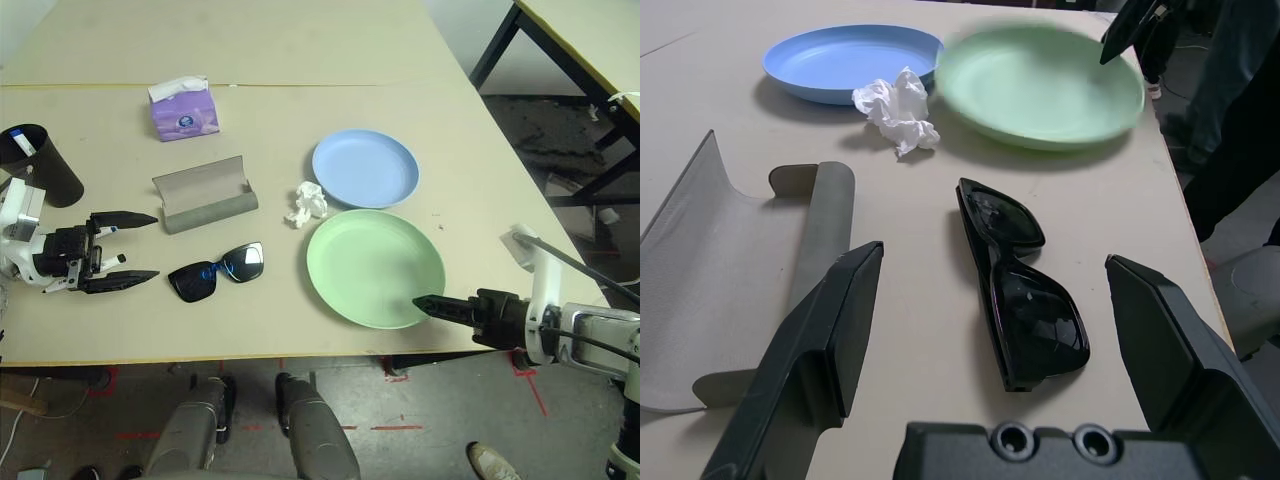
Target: Organize and tidy the items on the table.
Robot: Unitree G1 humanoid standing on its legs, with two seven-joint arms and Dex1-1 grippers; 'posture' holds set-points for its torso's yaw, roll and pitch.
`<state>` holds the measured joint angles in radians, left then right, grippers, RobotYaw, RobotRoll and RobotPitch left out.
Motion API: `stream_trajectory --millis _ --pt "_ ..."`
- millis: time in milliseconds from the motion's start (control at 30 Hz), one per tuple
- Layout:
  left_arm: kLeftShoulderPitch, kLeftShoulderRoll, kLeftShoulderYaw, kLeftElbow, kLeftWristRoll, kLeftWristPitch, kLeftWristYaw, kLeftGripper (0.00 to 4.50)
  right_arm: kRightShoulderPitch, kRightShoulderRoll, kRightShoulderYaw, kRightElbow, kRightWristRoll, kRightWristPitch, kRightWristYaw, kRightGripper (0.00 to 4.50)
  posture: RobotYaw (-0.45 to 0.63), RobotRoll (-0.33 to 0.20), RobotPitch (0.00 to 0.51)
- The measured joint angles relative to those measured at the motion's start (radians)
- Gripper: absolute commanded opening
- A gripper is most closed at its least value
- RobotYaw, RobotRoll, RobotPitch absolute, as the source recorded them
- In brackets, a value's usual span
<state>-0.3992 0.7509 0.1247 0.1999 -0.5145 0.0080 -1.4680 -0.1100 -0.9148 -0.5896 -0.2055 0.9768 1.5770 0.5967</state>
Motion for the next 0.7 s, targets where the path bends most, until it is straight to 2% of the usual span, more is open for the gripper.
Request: stream_trajectory --millis 267,367,433,500,567,700 --pt "-0.001 -0.001 0.0 0.0 0.0 0.0 0.002 4.5 0.0 -0.051 -0.006 0.01 0.029 0.0 0.02 0.02 -0.06 0.0 0.237" --pt "-0.001 -0.001 0.0 0.001 0.001 0.0 0.001 4.5 -0.022 -0.098 -0.017 0.039 0.078 0.0 0.027 0.02 -0.06 0.0 0.237" --pt "-0.005 -0.001 0.0 0.005 0.001 0.0 0.001 4.5 -0.075 -0.131 -0.018 0.065 0.133 0.001 0.028 0.02 -0.07 0.0 0.236" --pt "-0.01 -0.002 -0.001 0.01 0.002 -0.001 0.001 4.5 -0.184 -0.137 -0.014 0.107 0.167 0.001 0.012 0.02 -0.07 0.0 0.234" --pt "-0.013 -0.001 -0.002 0.018 0.003 -0.002 0.0 4.5 -0.351 -0.102 0.0 0.172 0.158 -0.004 -0.034 0.02 -0.07 0.0 0.236" --pt "-0.026 -0.006 -0.008 0.027 0.005 -0.005 -0.001 4.5 -0.599 -0.015 0.053 0.308 0.063 -0.064 -0.139 0.02 -0.06 0.0 0.238"
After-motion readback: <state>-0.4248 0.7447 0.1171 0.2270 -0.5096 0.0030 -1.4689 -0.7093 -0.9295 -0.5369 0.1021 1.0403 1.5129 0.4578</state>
